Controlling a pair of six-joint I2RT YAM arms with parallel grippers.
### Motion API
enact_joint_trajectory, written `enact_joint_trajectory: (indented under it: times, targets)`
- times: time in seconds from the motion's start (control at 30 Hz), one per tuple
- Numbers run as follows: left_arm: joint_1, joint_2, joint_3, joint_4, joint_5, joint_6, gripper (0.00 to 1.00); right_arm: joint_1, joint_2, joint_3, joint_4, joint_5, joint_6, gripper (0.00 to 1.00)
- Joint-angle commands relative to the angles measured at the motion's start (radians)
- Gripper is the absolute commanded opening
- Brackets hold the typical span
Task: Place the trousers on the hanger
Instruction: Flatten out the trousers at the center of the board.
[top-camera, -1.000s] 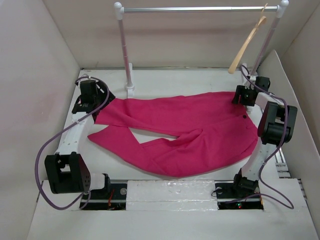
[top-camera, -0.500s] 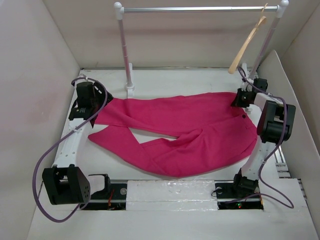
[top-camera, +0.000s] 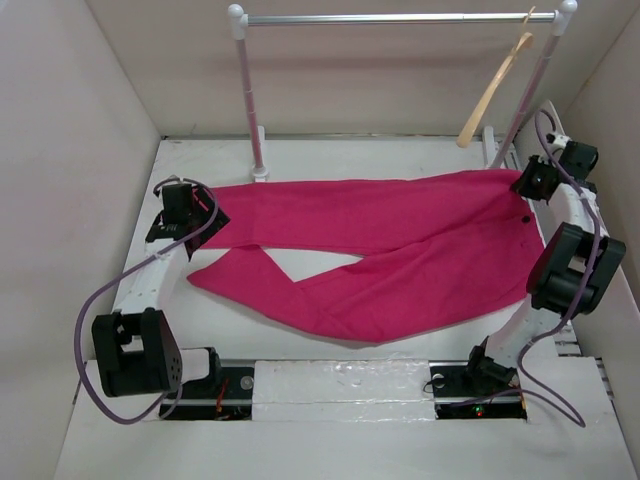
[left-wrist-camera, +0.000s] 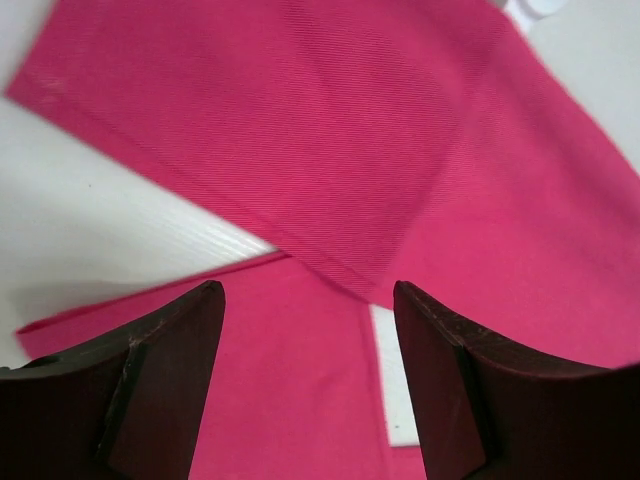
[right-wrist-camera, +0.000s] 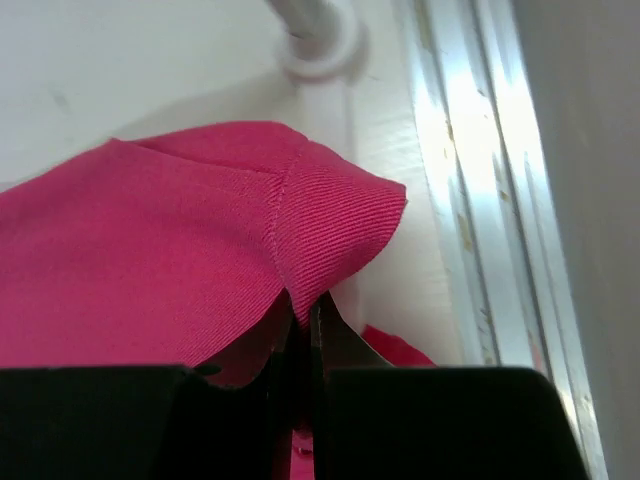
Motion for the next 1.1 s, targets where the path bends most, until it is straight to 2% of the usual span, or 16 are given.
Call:
enact_joint_trajectory:
  times: [0.0,0.1,0.17,0.23,0.27,0.43,0.57,0.6,0.67,0.7,0.77,0.87,0.9,0.93,1.03,1.07]
  targets:
    - [0.009,0.024,-0.009,0.023,-0.008,-0.022,0.65,-0.047,0.039,0.025,-0.011,0.079,0.029,0.00]
    - [0.009,0.048,-0.009,0.023,-0.060,-0.042,0.66,-0.056,0.076,0.062,-0.046,0.128,0.035,0.12]
    - [0.009,0.064,-0.002,0.023,-0.086,-0.059,0.67,-0.065,0.088,0.091,-0.061,0.132,0.040,0.35]
    - [0.009,0.059,0.011,-0.004,-0.074,-0.058,0.67,-0.053,0.077,0.107,-0.077,0.124,0.040,0.71]
    - [0.009,0.051,0.009,-0.014,-0.065,-0.052,0.66,-0.053,0.062,0.116,-0.088,0.080,0.040,0.73]
    - [-0.035,-0.108,-0.055,-0.092,-0.077,-0.022,0.60,0.052,-0.137,-0.068,0.011,-0.006,0.084,0.72]
    - [-0.202,-0.179,-0.118,-0.119,-0.089,-0.033,0.46,0.225,-0.363,-0.344,0.119,-0.002,0.116,0.67]
    - [-0.312,-0.171,-0.112,-0.151,-0.170,-0.053,0.45,0.256,-0.433,-0.451,0.137,-0.014,0.135,0.63]
    - [-0.409,-0.116,-0.079,-0.184,-0.264,-0.070,0.45,0.319,-0.492,-0.536,0.182,-0.052,0.143,0.41]
    - [-0.452,-0.087,-0.063,-0.213,-0.304,-0.073,0.45,0.392,-0.519,-0.568,0.176,-0.052,0.143,0.22]
    - [-0.453,0.004,-0.036,-0.218,-0.301,-0.071,0.47,0.459,-0.602,-0.634,0.130,-0.025,0.115,0.01]
    - [-0.453,0.093,-0.017,-0.181,-0.301,-0.041,0.49,0.507,-0.722,-0.677,0.048,-0.006,0.080,0.05]
    - [-0.463,0.114,-0.008,-0.169,-0.310,-0.035,0.50,0.507,-0.748,-0.685,0.044,-0.015,0.069,0.12]
    - [-0.464,0.148,0.003,-0.159,-0.316,-0.022,0.51,0.519,-0.789,-0.692,0.044,-0.032,0.064,0.29]
    - [-0.464,0.217,0.050,-0.129,-0.318,-0.009,0.52,0.566,-0.813,-0.682,-0.049,-0.080,-0.017,0.43]
    - [-0.464,0.235,0.081,-0.127,-0.319,-0.004,0.52,0.583,-0.819,-0.682,-0.063,-0.092,-0.031,0.44]
